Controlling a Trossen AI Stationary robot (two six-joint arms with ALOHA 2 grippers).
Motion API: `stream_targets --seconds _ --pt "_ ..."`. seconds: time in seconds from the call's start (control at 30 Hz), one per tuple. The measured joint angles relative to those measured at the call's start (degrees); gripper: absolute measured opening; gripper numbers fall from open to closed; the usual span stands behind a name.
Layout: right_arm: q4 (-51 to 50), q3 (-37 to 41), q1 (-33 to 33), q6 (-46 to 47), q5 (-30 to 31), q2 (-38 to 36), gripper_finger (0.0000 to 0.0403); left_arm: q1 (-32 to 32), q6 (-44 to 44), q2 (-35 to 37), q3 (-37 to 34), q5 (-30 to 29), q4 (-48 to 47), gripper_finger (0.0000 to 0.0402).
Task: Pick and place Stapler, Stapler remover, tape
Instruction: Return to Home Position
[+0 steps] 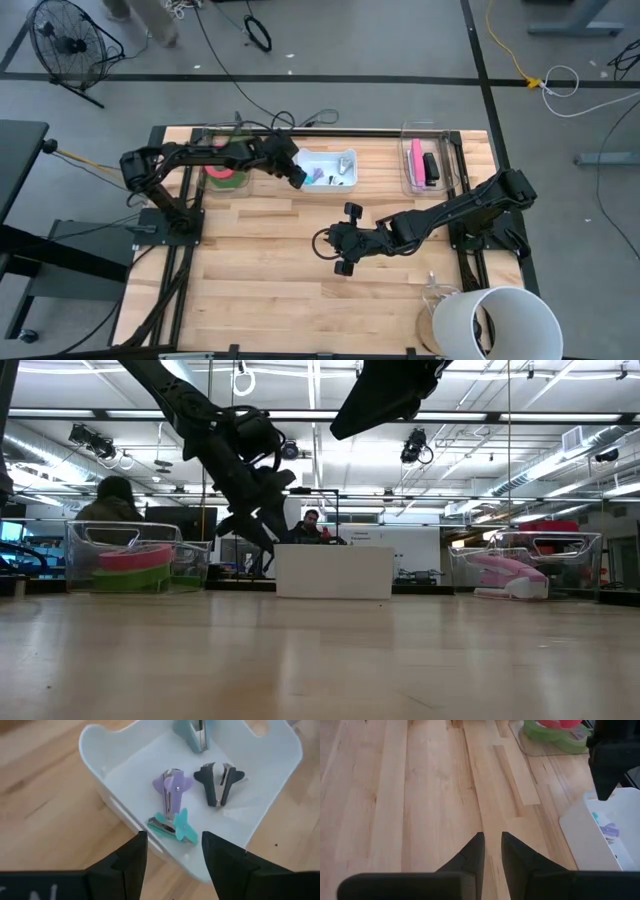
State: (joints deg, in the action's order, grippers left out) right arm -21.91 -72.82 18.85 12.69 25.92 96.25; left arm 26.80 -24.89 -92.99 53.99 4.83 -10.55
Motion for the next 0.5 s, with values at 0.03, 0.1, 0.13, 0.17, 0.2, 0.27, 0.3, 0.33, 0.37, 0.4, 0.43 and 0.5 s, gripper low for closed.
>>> stream_targets --seconds 0.03,0.1,0.13,0.17,0.2,0.27,0.3,0.33,0.37,0.4,0.43,0.5 --pt "0.0 0.0 0.0 0.2 0.0 0.0 0.0064 0.1 0.9 0.4 0.0 0.0 0.0 0.0192" --pt "0.0 0.0 0.0 0.3 0.0 0.0 0.0064 0.1 2.8 1.5 0.0 0.0 -0.1 0.0192" --pt "0.0 0.0 0.0 0.3 0.0 0.0 0.0064 0.1 3.6 2.2 0.0 0.0 -0.2 0.0192" --pt "0.0 0.0 0.0 0.3 0.0 0.0 0.0064 0.1 4.5 2.9 0.0 0.0 -0.5 0.0192" --pt "0.0 0.0 0.0 0.4 0.0 0.0 0.0064 0.0 5.2 3.6 0.0 0.2 -0.6 0.0192" --pt "0.0 0.0 0.0 0.9 0.0 0.0 0.0064 -0.1 6.7 5.3 0.0 1.6 -2.1 0.0192" --pt "0.0 0.0 0.0 1.4 0.0 0.0 0.0064 -0.2 7.4 6.2 0.0 2.7 -2.5 0.0192" --pt "-0.1 0.0 0.0 1.7 0.0 0.0 0.0064 -0.4 7.6 7.1 0.1 3.8 -3.3 0.0192" --pt "-0.2 0.0 0.0 1.8 0.0 0.0 0.0064 -0.7 7.6 7.9 0.1 4.8 -4.3 0.0192" --pt "-0.2 0.0 0.0 1.8 0.0 0.0 0.0064 -1.2 8.0 8.6 0.1 5.9 -5.3 0.0192" --pt "-0.3 0.0 0.0 1.8 0.0 0.0 0.0064 -1.8 8.7 9.1 0.1 6.9 -6.5 0.0192" --pt "-0.5 0.0 0.0 2.2 0.0 0.0 0.0064 -4.3 9.4 9.4 0.1 8.6 -8.8 0.0192"
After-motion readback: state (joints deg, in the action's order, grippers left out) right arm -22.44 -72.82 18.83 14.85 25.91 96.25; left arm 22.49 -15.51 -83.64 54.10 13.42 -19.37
